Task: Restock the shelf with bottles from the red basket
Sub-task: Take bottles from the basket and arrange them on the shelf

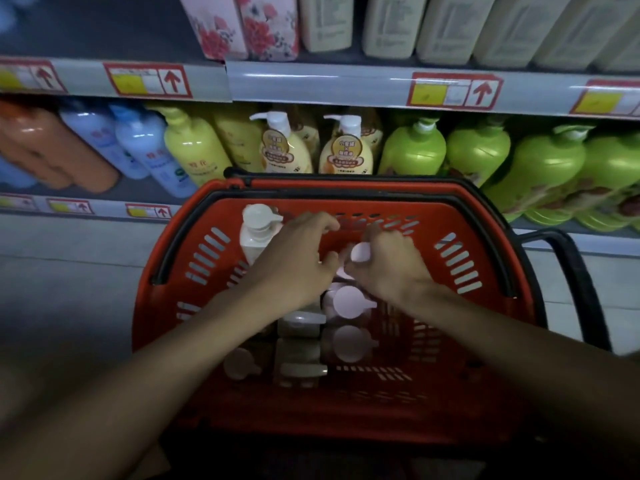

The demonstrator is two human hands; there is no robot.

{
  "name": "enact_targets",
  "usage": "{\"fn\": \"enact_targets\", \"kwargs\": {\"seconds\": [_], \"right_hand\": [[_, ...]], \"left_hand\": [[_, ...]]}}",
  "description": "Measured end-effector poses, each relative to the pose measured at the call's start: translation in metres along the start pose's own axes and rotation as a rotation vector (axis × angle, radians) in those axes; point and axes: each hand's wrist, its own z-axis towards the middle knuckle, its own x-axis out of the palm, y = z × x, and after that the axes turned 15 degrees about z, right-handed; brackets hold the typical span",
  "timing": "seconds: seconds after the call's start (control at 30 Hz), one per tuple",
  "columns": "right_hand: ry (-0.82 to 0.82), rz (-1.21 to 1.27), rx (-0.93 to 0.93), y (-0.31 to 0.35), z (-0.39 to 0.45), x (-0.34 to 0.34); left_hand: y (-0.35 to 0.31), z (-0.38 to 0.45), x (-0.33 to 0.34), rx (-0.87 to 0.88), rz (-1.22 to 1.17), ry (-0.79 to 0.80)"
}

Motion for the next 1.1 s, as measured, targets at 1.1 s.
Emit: {"fn": "enact_targets", "kwargs": {"seconds": [1.1], "right_hand": [[-0.287, 1.195, -0.468, 0.138, -0.167, -0.280]], "left_hand": [[-0.202, -0.071, -0.230, 0.408, -1.004, -0.214]]}}
